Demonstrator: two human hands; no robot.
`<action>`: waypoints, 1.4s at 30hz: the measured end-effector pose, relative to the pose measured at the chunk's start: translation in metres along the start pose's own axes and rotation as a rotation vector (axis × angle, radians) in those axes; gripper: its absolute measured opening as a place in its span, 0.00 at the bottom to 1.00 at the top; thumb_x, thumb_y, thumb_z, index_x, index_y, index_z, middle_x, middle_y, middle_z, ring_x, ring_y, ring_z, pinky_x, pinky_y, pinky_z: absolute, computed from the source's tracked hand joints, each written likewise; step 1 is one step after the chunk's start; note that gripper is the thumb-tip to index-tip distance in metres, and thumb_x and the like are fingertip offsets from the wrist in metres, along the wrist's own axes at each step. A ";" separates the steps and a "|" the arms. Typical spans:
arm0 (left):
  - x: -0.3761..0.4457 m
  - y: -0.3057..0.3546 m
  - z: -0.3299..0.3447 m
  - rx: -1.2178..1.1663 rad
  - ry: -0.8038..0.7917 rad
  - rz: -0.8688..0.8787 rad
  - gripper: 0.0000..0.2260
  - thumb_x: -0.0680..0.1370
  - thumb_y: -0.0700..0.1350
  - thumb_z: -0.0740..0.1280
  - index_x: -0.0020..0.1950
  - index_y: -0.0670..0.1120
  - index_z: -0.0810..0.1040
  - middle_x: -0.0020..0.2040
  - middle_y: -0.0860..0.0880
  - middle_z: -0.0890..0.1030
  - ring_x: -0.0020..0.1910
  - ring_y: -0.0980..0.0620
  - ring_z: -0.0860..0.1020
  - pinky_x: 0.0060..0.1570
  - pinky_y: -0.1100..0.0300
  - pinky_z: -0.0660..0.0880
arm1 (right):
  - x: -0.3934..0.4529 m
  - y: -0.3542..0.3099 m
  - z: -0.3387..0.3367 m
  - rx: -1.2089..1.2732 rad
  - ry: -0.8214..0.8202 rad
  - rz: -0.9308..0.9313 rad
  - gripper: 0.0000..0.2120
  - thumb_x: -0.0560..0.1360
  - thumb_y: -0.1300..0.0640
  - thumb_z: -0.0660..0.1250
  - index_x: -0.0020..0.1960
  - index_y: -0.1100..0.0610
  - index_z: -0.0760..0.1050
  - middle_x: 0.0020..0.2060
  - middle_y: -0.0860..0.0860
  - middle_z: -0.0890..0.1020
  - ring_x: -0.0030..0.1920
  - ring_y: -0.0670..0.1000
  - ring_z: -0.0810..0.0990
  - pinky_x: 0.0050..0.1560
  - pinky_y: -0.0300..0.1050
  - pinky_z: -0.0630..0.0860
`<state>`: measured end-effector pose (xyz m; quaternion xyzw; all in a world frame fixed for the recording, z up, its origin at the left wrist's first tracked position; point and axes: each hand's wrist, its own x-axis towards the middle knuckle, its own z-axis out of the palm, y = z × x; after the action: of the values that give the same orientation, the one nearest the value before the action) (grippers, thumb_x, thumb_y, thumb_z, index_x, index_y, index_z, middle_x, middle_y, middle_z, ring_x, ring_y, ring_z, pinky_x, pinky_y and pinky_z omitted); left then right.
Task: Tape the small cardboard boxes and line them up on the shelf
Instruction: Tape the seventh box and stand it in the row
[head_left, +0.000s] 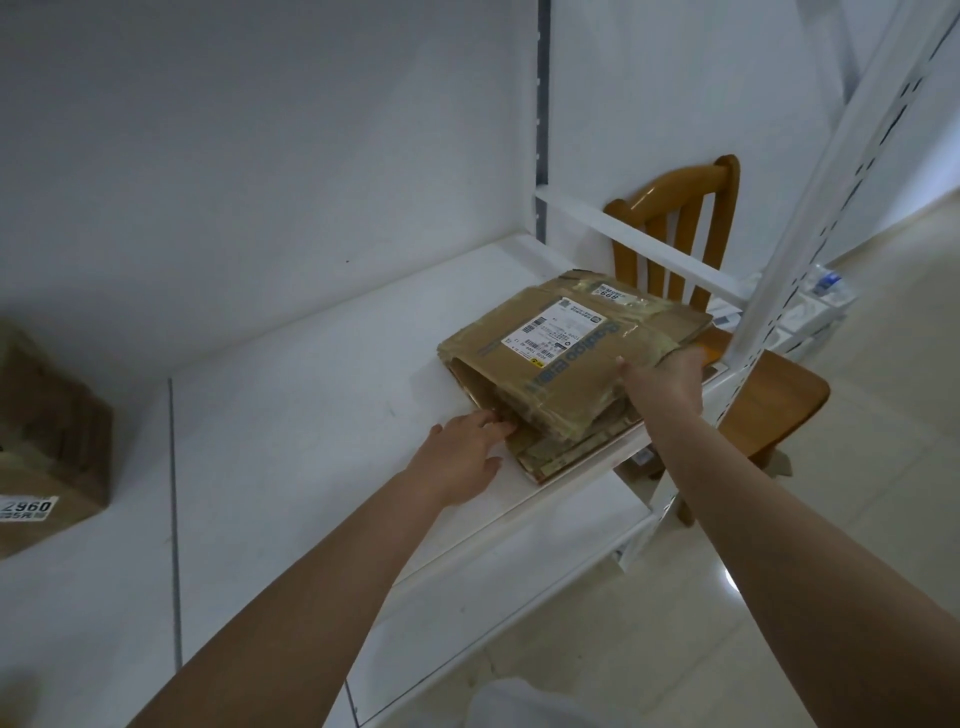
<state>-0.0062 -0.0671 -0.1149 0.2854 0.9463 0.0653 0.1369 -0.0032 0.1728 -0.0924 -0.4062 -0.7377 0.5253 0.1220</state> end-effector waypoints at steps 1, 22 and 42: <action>0.000 0.000 0.000 -0.003 0.002 0.000 0.24 0.83 0.48 0.59 0.78 0.53 0.59 0.78 0.50 0.59 0.75 0.46 0.60 0.71 0.47 0.59 | -0.005 0.002 0.000 -0.153 0.053 -0.131 0.38 0.69 0.45 0.76 0.70 0.56 0.62 0.65 0.56 0.71 0.66 0.59 0.71 0.63 0.55 0.72; -0.001 0.008 0.000 0.032 -0.062 -0.063 0.26 0.82 0.47 0.60 0.79 0.55 0.56 0.80 0.51 0.55 0.74 0.42 0.62 0.71 0.40 0.60 | -0.041 -0.016 -0.041 -0.544 -0.156 -1.077 0.18 0.80 0.64 0.61 0.68 0.52 0.75 0.66 0.52 0.77 0.70 0.56 0.71 0.72 0.57 0.64; -0.011 0.029 -0.048 -0.922 0.312 -0.117 0.26 0.78 0.65 0.59 0.67 0.49 0.76 0.65 0.51 0.77 0.69 0.49 0.72 0.65 0.64 0.66 | -0.068 -0.056 -0.081 -0.332 0.171 -1.344 0.20 0.77 0.61 0.54 0.64 0.60 0.79 0.60 0.57 0.81 0.62 0.60 0.78 0.60 0.60 0.77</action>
<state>0.0032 -0.0516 -0.0607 0.1280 0.8426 0.5116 0.1088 0.0632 0.1715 0.0067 0.0850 -0.8875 0.1825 0.4144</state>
